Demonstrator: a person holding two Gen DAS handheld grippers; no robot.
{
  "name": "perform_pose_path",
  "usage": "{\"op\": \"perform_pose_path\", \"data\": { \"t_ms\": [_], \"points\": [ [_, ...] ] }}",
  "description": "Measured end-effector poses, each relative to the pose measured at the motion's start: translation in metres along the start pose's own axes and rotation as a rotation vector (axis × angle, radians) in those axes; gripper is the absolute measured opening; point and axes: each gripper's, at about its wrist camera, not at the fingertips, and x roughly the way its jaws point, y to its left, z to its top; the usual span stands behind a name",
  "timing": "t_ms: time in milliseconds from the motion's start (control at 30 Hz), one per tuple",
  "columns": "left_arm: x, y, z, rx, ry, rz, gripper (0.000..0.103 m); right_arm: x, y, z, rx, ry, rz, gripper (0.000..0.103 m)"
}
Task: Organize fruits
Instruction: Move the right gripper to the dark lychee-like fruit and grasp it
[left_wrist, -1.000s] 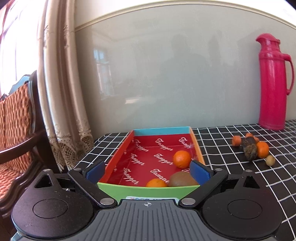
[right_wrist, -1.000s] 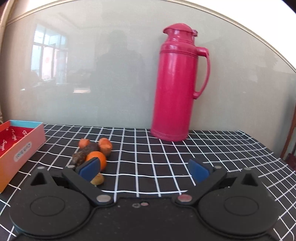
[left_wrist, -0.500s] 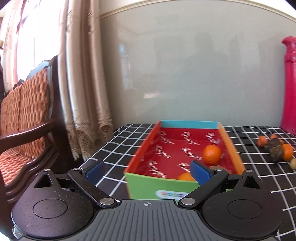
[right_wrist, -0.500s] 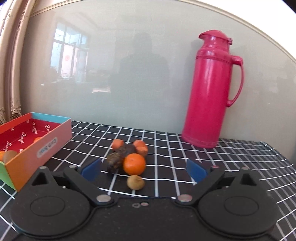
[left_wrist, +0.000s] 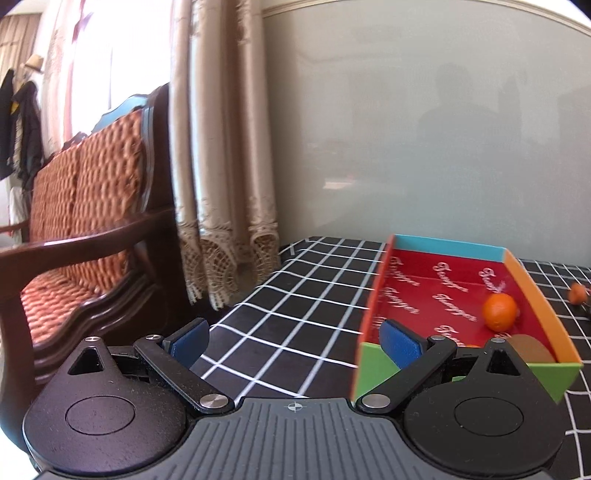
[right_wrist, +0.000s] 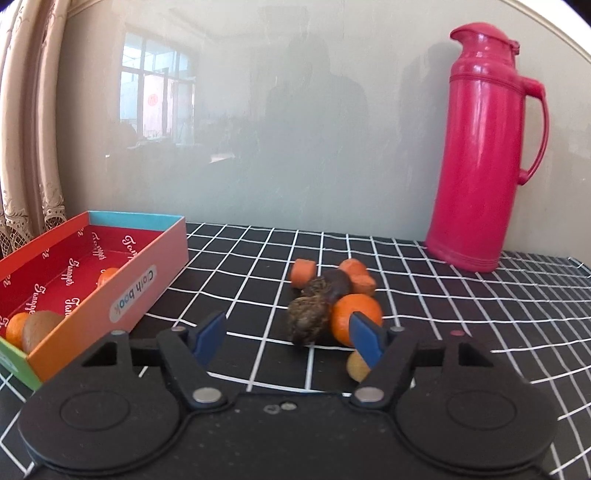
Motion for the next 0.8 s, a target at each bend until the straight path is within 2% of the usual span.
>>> {"op": "perform_pose_path", "data": {
  "t_ms": [233,567,667,733,767,800],
  "points": [
    [0.004,0.026,0.001,-0.106,-0.013,0.03,0.098,0.021,0.001,0.001,0.043,0.061,0.009,0.071],
    [0.012,0.022,0.002,-0.09,0.004,-0.001,0.098,0.041,-0.003,0.007,0.06,0.085,-0.016,0.074],
    [0.011,0.018,0.003,-0.085,0.0,-0.009,0.098,0.053,0.001,0.009,0.037,0.135,-0.043,0.081],
    [0.011,0.016,0.004,-0.085,0.001,-0.015,0.098,0.061,-0.002,0.008,0.054,0.186,-0.067,0.081],
    [0.012,0.016,0.004,-0.085,0.002,-0.018,0.098,0.061,-0.004,0.009,0.067,0.186,-0.057,0.082],
    [0.012,0.016,0.004,-0.083,0.002,-0.019,0.098,0.059,-0.005,0.008,0.07,0.178,-0.053,0.072]
  ]
}}
